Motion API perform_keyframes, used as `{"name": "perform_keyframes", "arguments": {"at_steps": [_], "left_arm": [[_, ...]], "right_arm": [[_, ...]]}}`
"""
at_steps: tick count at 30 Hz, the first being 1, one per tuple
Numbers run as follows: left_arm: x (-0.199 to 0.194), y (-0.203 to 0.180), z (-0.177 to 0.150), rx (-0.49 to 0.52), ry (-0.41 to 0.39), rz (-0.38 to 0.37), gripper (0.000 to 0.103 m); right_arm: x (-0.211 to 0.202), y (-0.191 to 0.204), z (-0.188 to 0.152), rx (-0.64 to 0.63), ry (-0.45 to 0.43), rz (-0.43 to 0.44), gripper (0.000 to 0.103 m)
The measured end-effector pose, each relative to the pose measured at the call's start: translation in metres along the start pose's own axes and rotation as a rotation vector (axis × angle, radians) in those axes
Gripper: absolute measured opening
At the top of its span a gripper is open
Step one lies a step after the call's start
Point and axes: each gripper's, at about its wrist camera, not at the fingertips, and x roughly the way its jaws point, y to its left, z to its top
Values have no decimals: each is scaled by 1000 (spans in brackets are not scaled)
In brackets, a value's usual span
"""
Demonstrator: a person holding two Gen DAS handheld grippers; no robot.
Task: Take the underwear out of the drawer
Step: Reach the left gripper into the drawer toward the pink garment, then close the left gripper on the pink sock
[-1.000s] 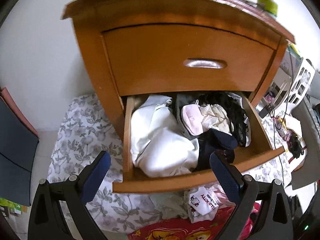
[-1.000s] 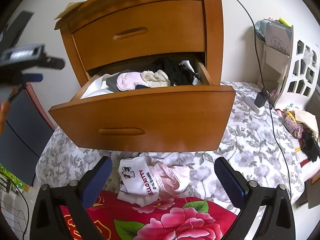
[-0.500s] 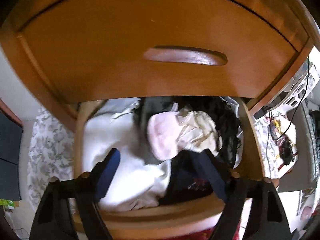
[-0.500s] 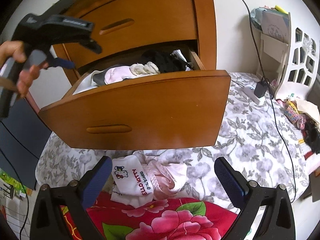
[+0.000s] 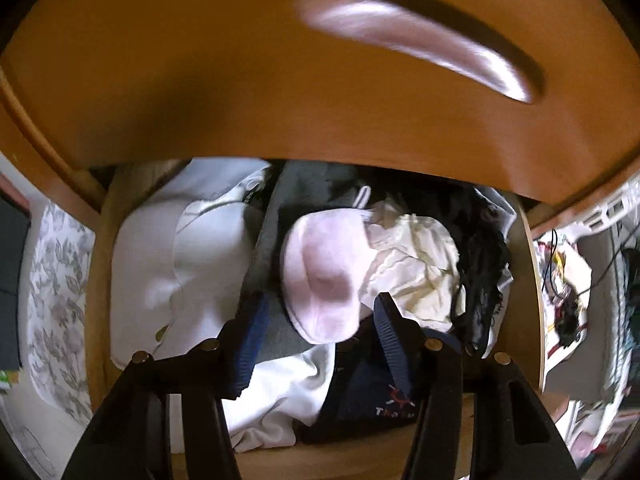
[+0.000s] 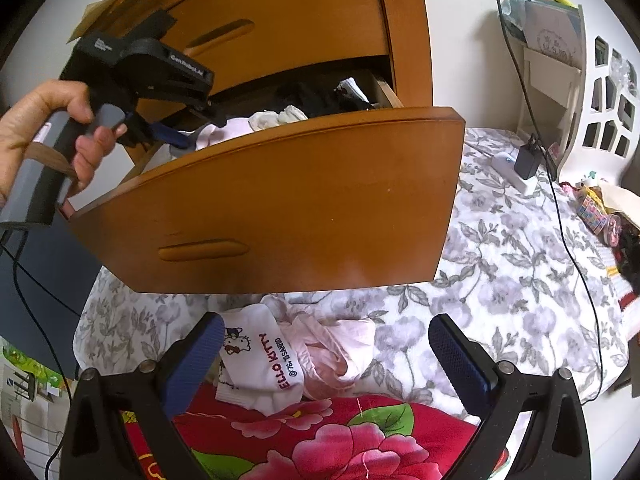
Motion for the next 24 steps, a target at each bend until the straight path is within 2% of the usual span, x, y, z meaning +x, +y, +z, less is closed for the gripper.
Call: {"name": "perform_keyframes", "arguments": {"at_steps": [9,21,24], "left_arm": [[15,8,7,-53,10,-45,56],[22,-23,9,24,-25,-47,56],[26,-20,11,5,-21,-26,48]], "right_arm": [[4,-7,-1,26,6,-6,103],[8,-12,-2,46,16,0,103],[10,-12,-3,50,21,3,103]]}}
